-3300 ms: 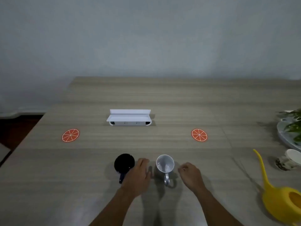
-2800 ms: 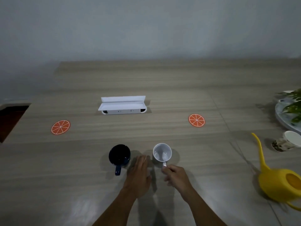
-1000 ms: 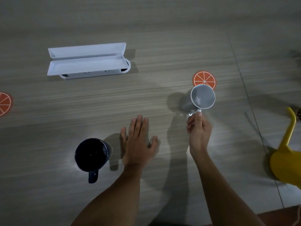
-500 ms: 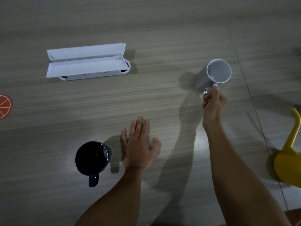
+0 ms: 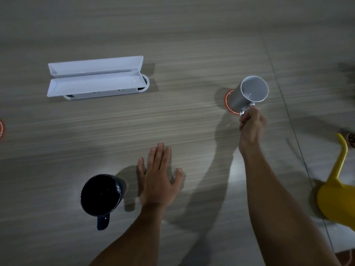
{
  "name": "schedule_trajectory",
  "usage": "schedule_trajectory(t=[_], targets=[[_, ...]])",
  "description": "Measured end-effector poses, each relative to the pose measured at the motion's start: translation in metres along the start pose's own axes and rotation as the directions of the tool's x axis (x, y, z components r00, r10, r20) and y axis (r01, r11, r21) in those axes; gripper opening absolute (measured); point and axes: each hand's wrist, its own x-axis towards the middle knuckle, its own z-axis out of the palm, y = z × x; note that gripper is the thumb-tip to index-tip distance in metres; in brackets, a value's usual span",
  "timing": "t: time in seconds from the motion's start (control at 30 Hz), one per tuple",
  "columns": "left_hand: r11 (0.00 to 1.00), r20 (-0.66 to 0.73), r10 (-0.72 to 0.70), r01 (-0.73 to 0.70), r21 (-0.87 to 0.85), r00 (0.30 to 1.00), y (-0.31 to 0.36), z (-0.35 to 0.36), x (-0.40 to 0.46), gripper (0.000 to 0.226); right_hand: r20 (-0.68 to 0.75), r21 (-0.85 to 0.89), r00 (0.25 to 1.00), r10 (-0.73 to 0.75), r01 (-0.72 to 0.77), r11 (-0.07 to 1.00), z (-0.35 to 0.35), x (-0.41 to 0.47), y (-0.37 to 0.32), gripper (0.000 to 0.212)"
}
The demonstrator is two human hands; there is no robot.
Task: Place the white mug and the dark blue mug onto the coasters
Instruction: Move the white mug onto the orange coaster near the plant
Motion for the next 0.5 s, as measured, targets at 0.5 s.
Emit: schedule_trajectory(t=[0.5], targets=[[1.000, -0.015, 0.014, -0.014, -0.013, 1.000, -0.0005, 0.0013, -0.0006, 0.074, -0.044, -0.090, 0.999, -0.022, 0.018, 0.996, -0.0052, 0.0086, -0.0013, 0.043]])
